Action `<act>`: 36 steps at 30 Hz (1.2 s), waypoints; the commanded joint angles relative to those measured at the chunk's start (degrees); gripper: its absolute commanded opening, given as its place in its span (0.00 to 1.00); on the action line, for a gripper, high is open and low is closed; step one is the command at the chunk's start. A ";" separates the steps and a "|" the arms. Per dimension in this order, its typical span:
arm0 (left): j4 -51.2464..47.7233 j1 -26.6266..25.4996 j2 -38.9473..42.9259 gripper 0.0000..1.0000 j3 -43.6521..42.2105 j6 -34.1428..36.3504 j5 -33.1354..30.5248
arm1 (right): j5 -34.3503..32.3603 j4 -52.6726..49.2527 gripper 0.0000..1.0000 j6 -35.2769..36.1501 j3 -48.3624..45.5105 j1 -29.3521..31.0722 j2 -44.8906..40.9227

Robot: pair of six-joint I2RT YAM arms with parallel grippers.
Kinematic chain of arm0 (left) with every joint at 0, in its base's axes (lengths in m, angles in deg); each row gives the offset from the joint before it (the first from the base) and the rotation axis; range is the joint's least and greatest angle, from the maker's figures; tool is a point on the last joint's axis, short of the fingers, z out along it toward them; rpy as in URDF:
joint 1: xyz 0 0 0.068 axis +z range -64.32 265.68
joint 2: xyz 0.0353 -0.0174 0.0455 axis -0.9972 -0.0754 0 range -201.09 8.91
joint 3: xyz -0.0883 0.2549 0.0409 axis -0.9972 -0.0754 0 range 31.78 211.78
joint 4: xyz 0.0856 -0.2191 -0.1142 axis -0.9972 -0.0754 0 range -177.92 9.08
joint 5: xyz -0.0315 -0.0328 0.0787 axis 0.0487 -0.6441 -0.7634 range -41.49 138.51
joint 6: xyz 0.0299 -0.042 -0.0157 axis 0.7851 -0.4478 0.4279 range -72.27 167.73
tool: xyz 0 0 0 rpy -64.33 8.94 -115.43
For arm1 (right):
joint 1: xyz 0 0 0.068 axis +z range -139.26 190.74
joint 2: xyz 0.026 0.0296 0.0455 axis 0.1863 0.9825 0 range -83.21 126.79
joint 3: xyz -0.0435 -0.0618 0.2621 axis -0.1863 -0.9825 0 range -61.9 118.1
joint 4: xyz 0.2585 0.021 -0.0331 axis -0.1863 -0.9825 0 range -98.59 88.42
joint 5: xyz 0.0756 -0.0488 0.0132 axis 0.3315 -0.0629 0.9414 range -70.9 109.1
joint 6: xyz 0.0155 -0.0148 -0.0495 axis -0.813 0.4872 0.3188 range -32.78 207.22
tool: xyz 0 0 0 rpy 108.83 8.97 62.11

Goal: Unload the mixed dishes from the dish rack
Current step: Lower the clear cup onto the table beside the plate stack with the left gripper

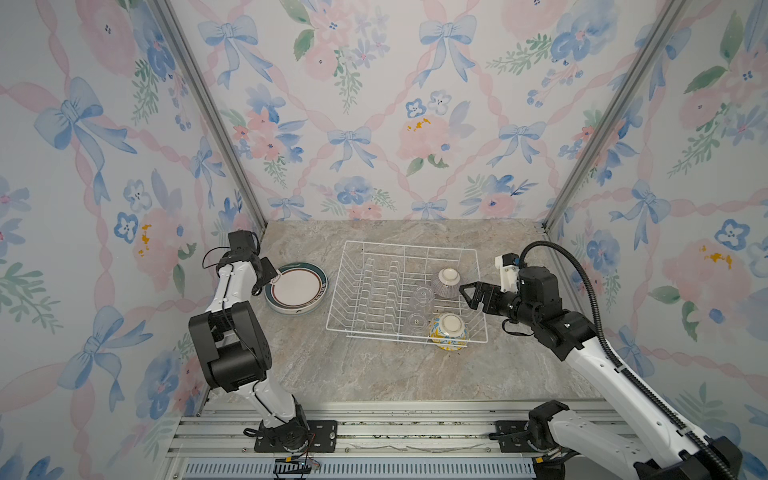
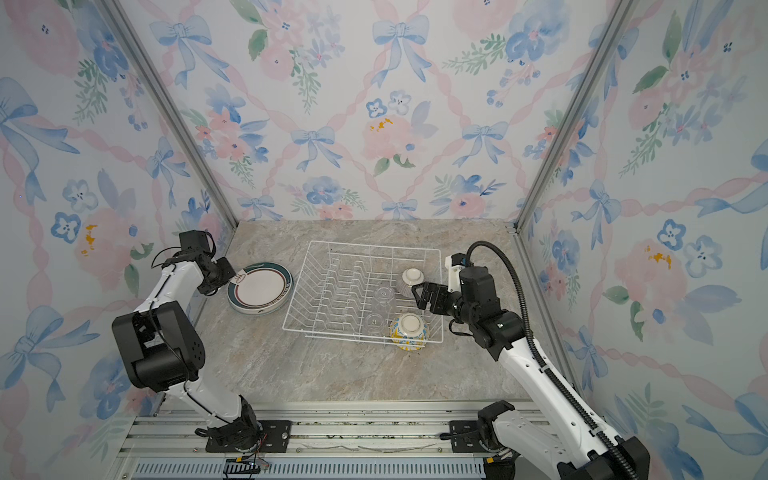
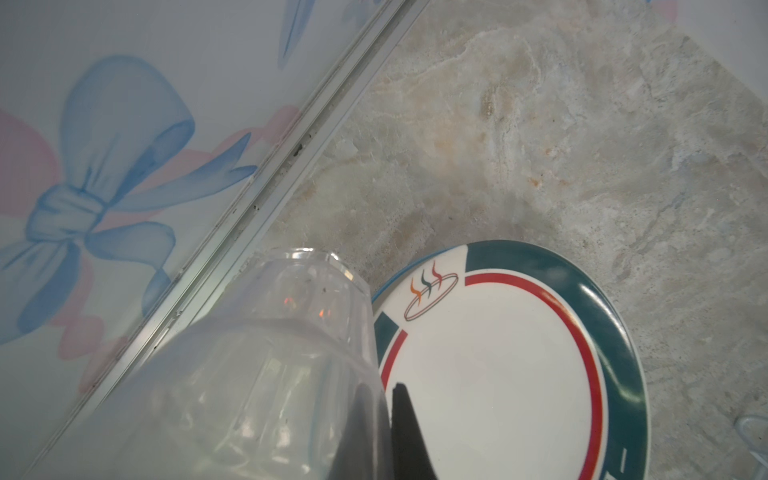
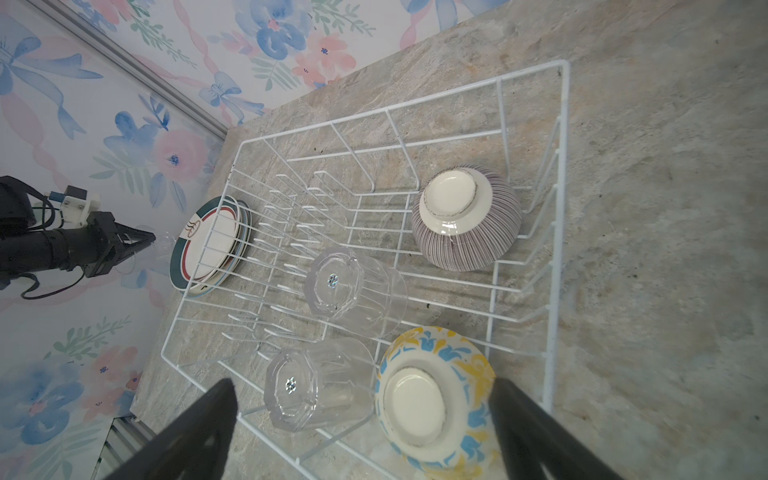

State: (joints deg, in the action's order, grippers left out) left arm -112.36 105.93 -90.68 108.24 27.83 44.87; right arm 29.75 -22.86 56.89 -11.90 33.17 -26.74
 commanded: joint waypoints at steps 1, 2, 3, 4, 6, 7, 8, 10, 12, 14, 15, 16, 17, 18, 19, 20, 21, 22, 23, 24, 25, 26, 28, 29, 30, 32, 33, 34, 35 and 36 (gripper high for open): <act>-0.44 -0.29 -1.41 0.00 1.18 1.00 0.96 | -0.37 -1.68 0.97 1.63 -0.60 -0.91 -0.40; -0.46 -0.43 -1.68 0.00 1.31 1.08 1.29 | -0.37 -1.59 0.97 1.59 -0.61 -0.94 -0.36; -0.46 -0.58 -1.92 0.00 1.48 1.29 1.40 | -0.33 -1.51 0.97 1.43 -0.76 -1.13 -0.31; -0.47 -0.65 -1.97 0.00 1.66 1.45 1.00 | -0.24 -1.44 0.97 1.44 -0.80 -1.13 -0.31; -0.46 -0.57 -1.71 0.00 1.83 1.77 -0.68 | -0.10 -1.40 0.97 1.43 -0.87 -1.10 -0.26; -0.47 -0.50 -1.73 0.00 1.93 2.03 -1.37 | -0.11 -1.40 0.97 1.41 -0.83 -1.14 -0.15; -0.58 -0.39 -1.85 0.00 2.17 2.37 -1.63 | -0.10 -1.32 0.97 1.38 -0.91 -1.15 -0.15; -1.37 -0.21 -2.69 0.00 3.10 2.88 -2.42 | -0.11 -1.23 0.97 1.33 -1.09 -1.15 -0.05; -1.78 -0.13 -3.58 0.00 3.60 3.10 -2.96 | 0.05 -1.18 0.97 1.37 -1.20 -1.09 0.08; -1.85 -0.12 -4.35 0.00 3.77 3.16 -3.37 | 0.03 -1.22 0.97 1.63 -1.30 -1.10 0.04; -1.82 -0.12 -4.81 0.00 3.98 3.27 -3.54 | 0.13 -1.40 0.97 1.74 -1.30 -1.23 -0.05; -1.93 -0.04 -5.29 0.00 4.20 3.33 -3.80 | 0.02 -1.57 0.97 1.97 -1.20 -1.25 -0.04; -2.03 -0.04 -5.73 0.00 4.56 3.38 -3.93 | -0.10 -1.76 0.96 2.17 -1.27 -1.25 -0.18; -2.14 -0.04 -6.32 0.00 4.99 3.38 -3.91 | -0.12 -1.85 0.97 2.36 -1.31 -1.39 -0.34; -2.26 -0.04 -6.80 0.00 5.51 3.38 -3.60 | -0.35 -2.02 0.97 2.52 -1.36 -1.44 -0.45; -2.48 -0.04 -7.31 0.00 5.98 3.38 -3.41 | -0.39 -2.12 0.97 2.64 -1.45 -1.55 -0.41; -2.81 -0.04 -7.80 0.00 6.43 3.29 -3.27 | -0.46 -2.15 0.97 2.73 -1.52 -1.65 -0.48; -3.08 -0.04 -8.30 0.00 6.84 3.29 -3.05 | -0.45 -2.31 0.97 2.88 -1.53 -1.81 -0.44; -3.33 -0.04 -8.77 0.00 7.17 3.29 -3.12 | -0.38 -2.34 0.97 2.97 -1.56 -1.87 -0.40; -3.73 -0.04 -9.23 0.00 7.45 3.12 -3.30 | -0.42 -2.47 0.97 3.08 -1.56 -1.96 -0.42; -4.03 -0.04 -9.67 0.00 7.71 3.11 -3.29 | -0.45 -2.58 0.97 3.29 -1.57 -1.96 -0.39; -4.28 -0.02 -9.91 0.00 7.71 3.20 -3.01 | -0.46 -2.69 0.97 3.46 -1.57 -1.96 -0.37; -5.00 -0.12 -10.35 0.25 7.67 3.46 -2.91 | -1.03 -3.13 0.97 3.74 -1.58 -2.03 -0.33; -5.32 -0.12 -10.36 0.35 7.58 3.55 -3.10 | -1.28 -3.30 0.97 3.93 -1.57 -2.03 -0.31; -5.40 -0.12 -10.24 0.38 7.27 3.64 -3.26 | -1.51 -3.36 0.97 4.09 -1.50 -2.03 -0.22; -5.38 -0.12 -9.53 0.47 6.65 3.60 -3.20 | -1.53 -3.28 0.97 4.29 -1.61 -2.00 0.06; -5.38 -0.20 -9.06 0.55 6.38 3.51 -2.97 | -1.47 -3.21 0.97 4.31 -1.64 -2.03 0.33; -5.38 -0.32 -8.43 0.62 6.24 3.47 -2.87 | -1.34 -3.09 0.97 4.31 -1.55 -2.02 0.63; -5.38 -0.51 -7.83 0.66 6.10 3.55 -2.93 | -1.26 -3.04 0.97 4.34 -1.55 -2.03 0.83; -5.34 -0.77 -7.05 0.71 5.99 3.64 -3.30 | -1.13 -2.90 0.97 4.36 -1.45 -1.98 1.15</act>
State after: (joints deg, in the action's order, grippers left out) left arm -116.03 105.56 -100.25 114.30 31.29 42.25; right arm 29.10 -24.74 60.02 -12.65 31.66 -26.37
